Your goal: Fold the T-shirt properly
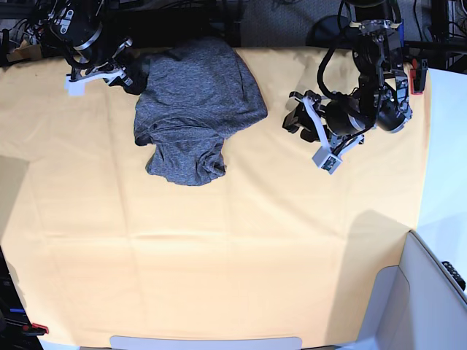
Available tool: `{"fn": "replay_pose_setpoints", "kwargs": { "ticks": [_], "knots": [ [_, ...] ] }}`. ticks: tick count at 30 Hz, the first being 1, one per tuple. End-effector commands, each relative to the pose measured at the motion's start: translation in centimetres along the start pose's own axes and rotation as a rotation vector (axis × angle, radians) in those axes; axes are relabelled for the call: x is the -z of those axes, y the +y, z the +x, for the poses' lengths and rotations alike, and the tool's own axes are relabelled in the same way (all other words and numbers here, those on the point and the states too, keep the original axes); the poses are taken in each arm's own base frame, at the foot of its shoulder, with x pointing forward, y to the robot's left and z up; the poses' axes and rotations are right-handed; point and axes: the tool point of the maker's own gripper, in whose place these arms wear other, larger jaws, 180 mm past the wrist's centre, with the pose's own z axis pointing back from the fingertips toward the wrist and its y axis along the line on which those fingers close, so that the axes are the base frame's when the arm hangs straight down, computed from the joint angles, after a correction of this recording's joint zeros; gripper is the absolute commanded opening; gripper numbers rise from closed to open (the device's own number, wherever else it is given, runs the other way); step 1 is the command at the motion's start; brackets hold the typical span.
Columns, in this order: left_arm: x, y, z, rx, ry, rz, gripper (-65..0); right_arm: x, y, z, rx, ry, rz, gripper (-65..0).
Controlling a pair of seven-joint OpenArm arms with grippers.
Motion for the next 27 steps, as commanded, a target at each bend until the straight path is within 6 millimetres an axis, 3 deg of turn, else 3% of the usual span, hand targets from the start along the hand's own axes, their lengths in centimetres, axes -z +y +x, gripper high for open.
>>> {"fn": "replay_pose_setpoints", "kwargs": {
  "ticks": [1, 9, 17, 20, 27],
  "knots": [
    [-0.4, 0.0, 1.1, 0.014, -0.035, 0.001, -37.8, -0.3, -0.2, -0.1, -0.007, -0.002, -0.015, -54.9],
    [-0.4, 0.0, 1.0, 0.014, -0.034, 0.001, -37.8, 0.3, 0.1, 0.4, -0.031, -0.010, -0.023, -53.5],
    [-0.6, 0.3, 0.9, 0.020, -0.025, 0.009, -37.7, 0.1, 0.4, 1.8, -0.076, -0.025, -0.019, -25.1],
    [-0.8, 0.6, 0.9, 0.025, -0.027, 0.015, -37.7, -0.1, 0.5, 3.8, -0.113, -0.063, -0.020, -21.2],
    [-1.6, 1.5, 1.7, 0.045, -0.051, 0.047, -37.7, -2.2, 1.0, 9.9, -0.152, -0.235, -0.034, -21.1]
  ]
}}
